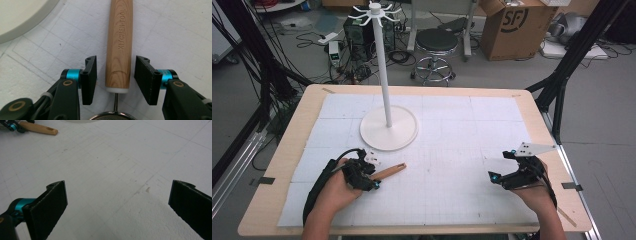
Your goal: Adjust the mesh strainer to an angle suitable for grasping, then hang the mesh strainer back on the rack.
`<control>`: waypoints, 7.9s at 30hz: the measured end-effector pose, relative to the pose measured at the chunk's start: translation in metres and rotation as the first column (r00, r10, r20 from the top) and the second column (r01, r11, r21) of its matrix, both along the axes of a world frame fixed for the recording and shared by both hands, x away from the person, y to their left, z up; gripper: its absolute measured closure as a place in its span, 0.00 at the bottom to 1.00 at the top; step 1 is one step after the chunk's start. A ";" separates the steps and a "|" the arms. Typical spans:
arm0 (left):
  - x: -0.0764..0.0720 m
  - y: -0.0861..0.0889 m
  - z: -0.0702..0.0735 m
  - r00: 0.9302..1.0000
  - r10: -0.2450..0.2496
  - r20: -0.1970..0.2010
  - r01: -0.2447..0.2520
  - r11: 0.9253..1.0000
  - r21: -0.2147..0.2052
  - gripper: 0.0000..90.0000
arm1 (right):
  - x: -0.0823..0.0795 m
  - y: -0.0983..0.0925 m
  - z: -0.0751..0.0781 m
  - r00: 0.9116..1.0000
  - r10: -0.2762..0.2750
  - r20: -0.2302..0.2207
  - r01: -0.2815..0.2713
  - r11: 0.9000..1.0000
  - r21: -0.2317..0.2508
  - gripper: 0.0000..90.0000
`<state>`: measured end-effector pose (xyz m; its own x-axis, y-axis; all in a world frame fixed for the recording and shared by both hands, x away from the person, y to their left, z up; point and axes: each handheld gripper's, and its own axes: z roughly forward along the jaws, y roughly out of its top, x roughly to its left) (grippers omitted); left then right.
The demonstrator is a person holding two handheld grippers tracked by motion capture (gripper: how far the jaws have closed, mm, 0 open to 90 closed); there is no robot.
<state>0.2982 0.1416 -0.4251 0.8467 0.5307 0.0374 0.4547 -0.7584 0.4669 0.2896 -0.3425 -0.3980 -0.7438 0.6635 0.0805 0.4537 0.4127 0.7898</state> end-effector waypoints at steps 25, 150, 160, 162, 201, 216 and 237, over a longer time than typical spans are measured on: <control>0.012 -0.006 0.002 0.998 0.010 -0.064 -0.008 0.999 0.032 0.76 | 0.002 0.004 -0.003 1.000 0.011 -0.012 -0.011 1.000 -0.007 0.01; 0.031 0.074 0.213 0.940 0.100 0.328 0.168 0.698 -0.696 0.76 | 0.003 0.006 0.006 0.999 0.040 0.015 -0.040 0.999 0.029 0.01; 0.036 0.085 0.231 0.926 0.150 0.347 0.152 0.693 -0.705 0.76 | 0.003 0.006 0.006 0.999 0.041 0.014 -0.041 0.999 0.022 0.01; 0.037 0.085 0.234 0.920 0.162 0.356 0.149 0.697 -0.702 0.76 | 0.003 0.006 0.006 0.999 0.040 0.016 -0.041 0.999 0.025 0.01; 0.070 0.086 0.247 0.909 0.253 0.330 0.046 0.727 -0.685 0.76 | 0.002 0.000 0.008 0.999 0.030 0.019 -0.031 0.999 0.042 0.01; 0.086 0.068 0.239 0.909 0.269 0.319 -0.006 0.773 -0.634 0.76 | 0.003 0.000 0.007 0.999 0.030 0.015 -0.031 0.999 0.045 0.01; 0.090 0.044 0.233 0.910 0.275 0.312 -0.057 0.826 -0.560 0.55 | 0.003 0.003 0.004 0.999 0.041 0.016 -0.042 0.999 0.025 0.01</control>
<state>0.3883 0.1860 -0.1926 0.7243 0.6895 -0.0047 0.2650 -0.2721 0.9250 0.2928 -0.3392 -0.3938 -0.7720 0.6299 0.0853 0.4241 0.4104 0.8073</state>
